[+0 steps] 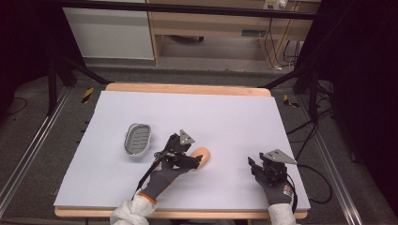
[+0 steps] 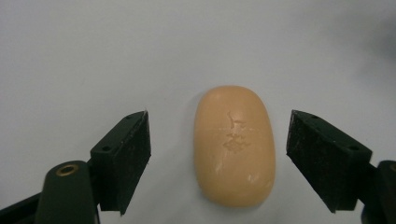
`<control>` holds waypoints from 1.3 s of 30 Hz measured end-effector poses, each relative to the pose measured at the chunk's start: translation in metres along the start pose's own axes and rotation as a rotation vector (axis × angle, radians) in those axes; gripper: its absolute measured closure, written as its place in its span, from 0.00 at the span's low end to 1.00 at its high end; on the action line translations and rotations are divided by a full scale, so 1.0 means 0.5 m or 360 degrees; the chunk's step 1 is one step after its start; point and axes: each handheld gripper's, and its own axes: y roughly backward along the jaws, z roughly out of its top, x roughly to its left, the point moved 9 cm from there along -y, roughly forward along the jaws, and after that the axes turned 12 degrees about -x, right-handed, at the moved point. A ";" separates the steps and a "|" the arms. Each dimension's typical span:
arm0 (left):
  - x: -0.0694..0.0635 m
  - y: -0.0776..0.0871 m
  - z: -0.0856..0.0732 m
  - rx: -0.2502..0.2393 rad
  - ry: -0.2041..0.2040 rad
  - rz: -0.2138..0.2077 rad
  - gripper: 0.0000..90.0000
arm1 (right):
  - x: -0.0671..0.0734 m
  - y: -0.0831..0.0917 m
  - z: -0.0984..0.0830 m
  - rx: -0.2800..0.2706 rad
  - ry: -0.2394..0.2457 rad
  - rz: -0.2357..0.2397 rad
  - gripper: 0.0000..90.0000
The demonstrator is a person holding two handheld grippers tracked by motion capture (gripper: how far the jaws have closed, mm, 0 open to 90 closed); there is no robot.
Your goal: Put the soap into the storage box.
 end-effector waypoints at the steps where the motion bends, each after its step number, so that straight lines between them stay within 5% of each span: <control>1: 0.000 0.000 0.000 0.0000 0.0000 0.0000 0.23 | 0.000 0.000 0.000 0.0002 0.0000 0.0001 0.55; 39: -0.020 -0.072 -0.041 0.0231 -0.0015 -0.0025 0.21 | 0.003 -0.003 -0.007 0.0053 -0.0047 0.0047 0.61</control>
